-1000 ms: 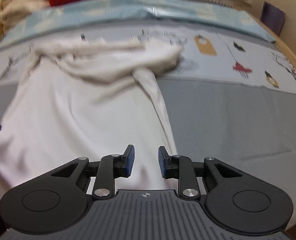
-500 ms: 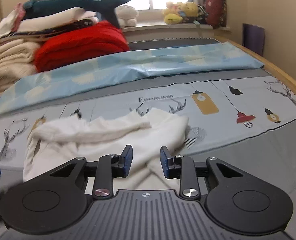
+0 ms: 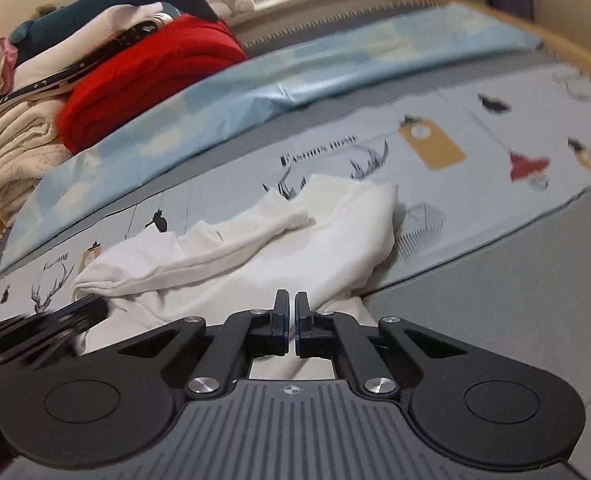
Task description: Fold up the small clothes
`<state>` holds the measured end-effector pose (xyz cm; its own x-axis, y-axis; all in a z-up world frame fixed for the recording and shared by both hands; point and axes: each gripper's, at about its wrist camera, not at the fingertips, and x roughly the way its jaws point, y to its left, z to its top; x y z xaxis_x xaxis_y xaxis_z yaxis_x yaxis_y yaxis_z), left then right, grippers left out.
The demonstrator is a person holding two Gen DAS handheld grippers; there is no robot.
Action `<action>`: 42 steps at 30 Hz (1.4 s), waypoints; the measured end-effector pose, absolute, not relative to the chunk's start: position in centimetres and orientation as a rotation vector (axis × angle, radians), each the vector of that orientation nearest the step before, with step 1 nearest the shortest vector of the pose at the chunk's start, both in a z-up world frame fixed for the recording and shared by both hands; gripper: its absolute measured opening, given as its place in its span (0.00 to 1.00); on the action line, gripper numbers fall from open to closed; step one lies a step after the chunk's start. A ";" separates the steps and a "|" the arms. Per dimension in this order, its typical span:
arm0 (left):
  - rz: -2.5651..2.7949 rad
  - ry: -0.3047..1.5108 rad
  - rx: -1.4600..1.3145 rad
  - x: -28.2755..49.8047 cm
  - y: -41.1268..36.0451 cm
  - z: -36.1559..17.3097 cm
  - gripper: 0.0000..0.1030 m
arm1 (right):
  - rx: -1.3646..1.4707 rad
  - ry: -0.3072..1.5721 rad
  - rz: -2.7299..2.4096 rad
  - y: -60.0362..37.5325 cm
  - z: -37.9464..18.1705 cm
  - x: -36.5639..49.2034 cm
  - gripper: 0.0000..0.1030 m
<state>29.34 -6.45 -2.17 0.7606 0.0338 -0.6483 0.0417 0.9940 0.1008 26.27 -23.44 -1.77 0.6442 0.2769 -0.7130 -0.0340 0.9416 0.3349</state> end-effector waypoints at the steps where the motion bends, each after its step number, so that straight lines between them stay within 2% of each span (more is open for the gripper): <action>1: -0.013 0.717 0.128 30.4 -6.8 -2.9 0.02 | 0.314 0.865 0.172 -23.7 -1.9 26.5 0.02; 3: -0.014 0.736 0.157 32.3 -7.2 -4.4 0.06 | 0.320 0.887 0.165 -24.0 -2.1 27.1 0.03; 4: -0.010 0.742 0.176 33.2 -7.4 -5.1 0.15 | 0.322 0.906 0.166 -24.1 -2.3 27.5 0.03; 5: -0.004 0.747 0.200 34.1 -7.6 -5.9 0.32 | 0.328 0.925 0.165 -24.1 -2.6 27.9 0.03; 6: 0.003 0.746 0.225 34.7 -7.8 -6.5 0.42 | 0.336 0.938 0.162 -24.2 -2.8 28.1 0.03; 7: 0.010 0.740 0.255 35.4 -8.1 -7.1 0.58 | 0.346 0.952 0.154 -24.3 -3.0 28.4 0.03; 8: 0.012 0.732 0.281 36.0 -8.3 -7.6 0.66 | 0.351 0.963 0.148 -24.4 -3.2 28.7 0.04; 12: -0.016 0.735 0.340 38.2 -8.9 -9.3 0.73 | 0.354 0.995 0.150 -24.0 -3.8 29.6 0.04; 16: -0.036 0.759 0.363 40.0 -9.2 -10.7 0.72 | 0.359 1.007 0.146 -23.5 -4.3 30.3 0.04; 18: -0.065 0.778 0.385 40.4 -9.5 -11.3 0.60 | 0.352 1.011 0.146 -23.2 -4.5 30.6 0.04; 20: -0.097 0.792 0.426 40.7 -9.8 -11.7 0.13 | 0.342 1.021 0.143 -22.7 -4.8 30.9 0.05; 21: -0.111 0.800 0.437 40.7 -9.7 -11.7 0.10 | 0.337 1.027 0.143 -22.6 -5.0 31.0 0.05; 25: -0.086 0.791 0.363 40.6 -7.2 -9.9 0.07 | 0.310 1.052 0.149 -21.4 -5.7 31.7 0.05; 28: -0.001 0.756 0.243 40.3 -2.7 -7.2 0.07 | 0.273 1.072 0.188 -19.8 -6.0 31.9 0.10; 30: 0.071 0.734 0.149 39.8 1.4 -5.5 0.07 | 0.230 1.073 0.234 -18.3 -6.0 31.8 0.16; 33: 0.205 0.695 0.000 38.0 8.5 -3.6 0.07 | 0.153 1.074 0.289 -16.2 -6.1 31.6 0.20; 42: 0.746 0.598 -0.371 27.2 32.3 -2.3 0.07 | 0.009 1.080 0.341 -12.3 -6.5 30.8 0.21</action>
